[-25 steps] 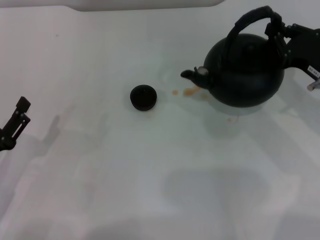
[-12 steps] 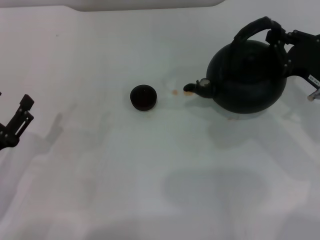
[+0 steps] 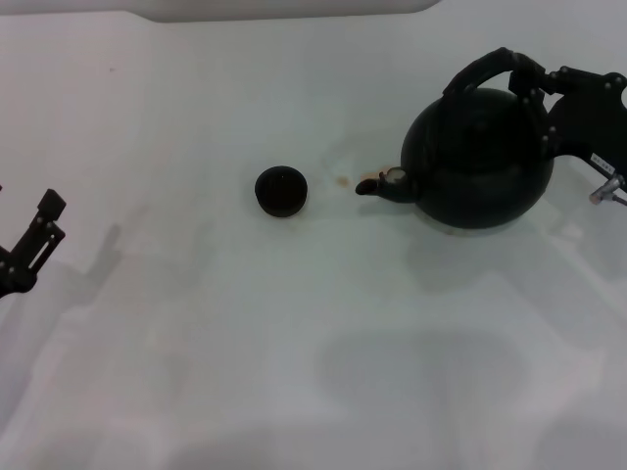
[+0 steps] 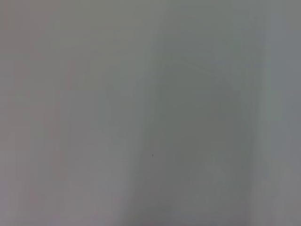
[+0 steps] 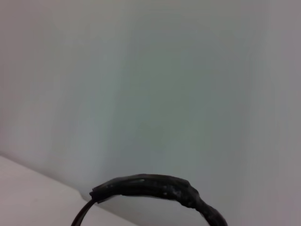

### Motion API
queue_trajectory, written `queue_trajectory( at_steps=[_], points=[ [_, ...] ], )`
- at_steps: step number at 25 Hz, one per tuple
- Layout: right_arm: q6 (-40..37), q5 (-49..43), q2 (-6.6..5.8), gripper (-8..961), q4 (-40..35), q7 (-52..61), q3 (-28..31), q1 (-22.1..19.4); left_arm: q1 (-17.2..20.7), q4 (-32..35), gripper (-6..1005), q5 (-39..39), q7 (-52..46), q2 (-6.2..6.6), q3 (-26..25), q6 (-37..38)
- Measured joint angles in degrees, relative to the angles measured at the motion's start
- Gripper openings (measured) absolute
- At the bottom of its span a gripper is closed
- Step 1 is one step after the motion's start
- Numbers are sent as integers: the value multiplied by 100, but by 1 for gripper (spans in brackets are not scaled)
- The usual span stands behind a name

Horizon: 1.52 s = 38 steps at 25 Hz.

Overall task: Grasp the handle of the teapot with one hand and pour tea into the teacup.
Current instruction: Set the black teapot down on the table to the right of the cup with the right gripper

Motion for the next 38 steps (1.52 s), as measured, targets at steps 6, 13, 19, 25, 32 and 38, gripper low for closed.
queue_trajectory(
  at_steps=[6,13,19,25,32,38],
  points=[
    [-4,1,0,113,-146,-180,31,62,-2,0,798,0,0,-2,5,0],
    [-38,1,-2,113,-219,-325,137,75,-40,0,799,-1,0,-9,-2,0],
    [-36,2,-11,112,-413,-396,252,135,-53,0,799,-10,0,-9,-3,0],
    [8,-37,-19,112,-446,-409,252,138,-80,0,798,-10,-1,-9,-10,1],
    [80,-60,-28,108,-453,-466,203,138,-115,0,798,-10,-9,-9,-11,56],
    [89,-73,-36,107,-455,-468,202,145,-126,0,798,-16,-9,-9,-18,60]
  ],
)
